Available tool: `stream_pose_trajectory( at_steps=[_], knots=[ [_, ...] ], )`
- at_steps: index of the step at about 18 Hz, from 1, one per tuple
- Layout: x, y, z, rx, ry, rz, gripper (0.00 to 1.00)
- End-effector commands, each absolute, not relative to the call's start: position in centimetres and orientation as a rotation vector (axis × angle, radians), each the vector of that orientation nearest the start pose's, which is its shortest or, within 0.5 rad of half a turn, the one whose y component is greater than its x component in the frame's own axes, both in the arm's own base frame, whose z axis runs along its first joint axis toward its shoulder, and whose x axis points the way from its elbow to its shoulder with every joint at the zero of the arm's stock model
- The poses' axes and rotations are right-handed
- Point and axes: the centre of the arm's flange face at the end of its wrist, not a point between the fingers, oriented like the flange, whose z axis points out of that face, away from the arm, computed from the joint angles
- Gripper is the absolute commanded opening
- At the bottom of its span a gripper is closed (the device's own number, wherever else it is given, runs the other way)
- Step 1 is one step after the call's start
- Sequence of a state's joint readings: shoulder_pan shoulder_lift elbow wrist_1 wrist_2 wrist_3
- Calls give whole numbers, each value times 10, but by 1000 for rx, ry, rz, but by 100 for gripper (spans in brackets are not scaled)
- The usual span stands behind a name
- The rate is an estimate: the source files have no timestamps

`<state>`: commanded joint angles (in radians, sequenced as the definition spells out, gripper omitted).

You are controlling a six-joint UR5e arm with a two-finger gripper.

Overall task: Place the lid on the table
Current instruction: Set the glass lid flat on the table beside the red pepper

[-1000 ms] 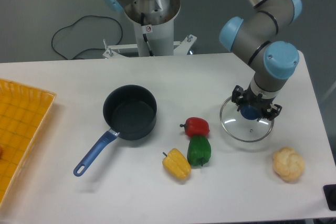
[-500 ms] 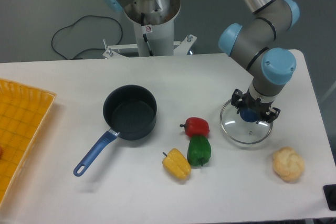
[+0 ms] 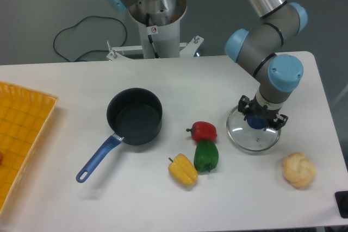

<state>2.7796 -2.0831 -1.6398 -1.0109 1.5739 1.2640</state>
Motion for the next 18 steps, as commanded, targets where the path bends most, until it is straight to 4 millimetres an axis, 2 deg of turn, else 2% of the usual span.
stream_pose_trajectory(
  at_steps=[5,10,18],
  knots=[
    [-545,350,216,-3150,89,-28,49],
    [-545,350,216,-3151,90,-27,60],
    [-546,351,211,-3154,95,-20,61]
  ],
)
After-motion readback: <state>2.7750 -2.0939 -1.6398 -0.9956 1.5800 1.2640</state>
